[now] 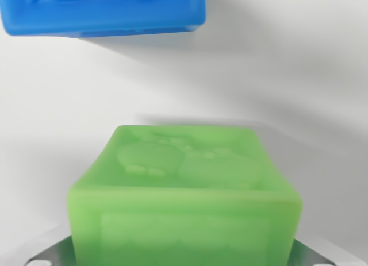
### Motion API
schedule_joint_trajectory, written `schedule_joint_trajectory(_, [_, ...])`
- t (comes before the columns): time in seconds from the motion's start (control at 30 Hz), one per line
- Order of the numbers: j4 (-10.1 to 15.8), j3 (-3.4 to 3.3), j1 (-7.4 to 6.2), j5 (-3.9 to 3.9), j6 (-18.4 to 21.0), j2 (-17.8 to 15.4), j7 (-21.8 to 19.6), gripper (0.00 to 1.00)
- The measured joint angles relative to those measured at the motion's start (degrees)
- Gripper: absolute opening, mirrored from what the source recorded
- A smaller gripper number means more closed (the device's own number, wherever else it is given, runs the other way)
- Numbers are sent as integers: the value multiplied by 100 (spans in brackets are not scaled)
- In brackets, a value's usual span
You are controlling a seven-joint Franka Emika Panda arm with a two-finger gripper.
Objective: Stack cube
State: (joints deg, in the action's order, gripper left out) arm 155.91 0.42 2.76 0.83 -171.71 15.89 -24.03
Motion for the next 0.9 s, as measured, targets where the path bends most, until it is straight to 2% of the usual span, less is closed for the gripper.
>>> schedule_joint_trajectory(0.27, [64, 13, 13, -5, 253, -327, 1, 0])
schedule_joint_trajectory(0.33, [90, 18, 17, -8, 334, -436, 2, 0])
schedule_joint_trajectory(0.37, [121, 24, 18, -13, 464, -618, 6, 0])
schedule_joint_trajectory(0.57, [152, 27, 19, -24, 664, -812, 17, 0])
schedule_joint_trajectory(0.9, [206, 28, 19, -51, 1213, -1442, 42, 0])
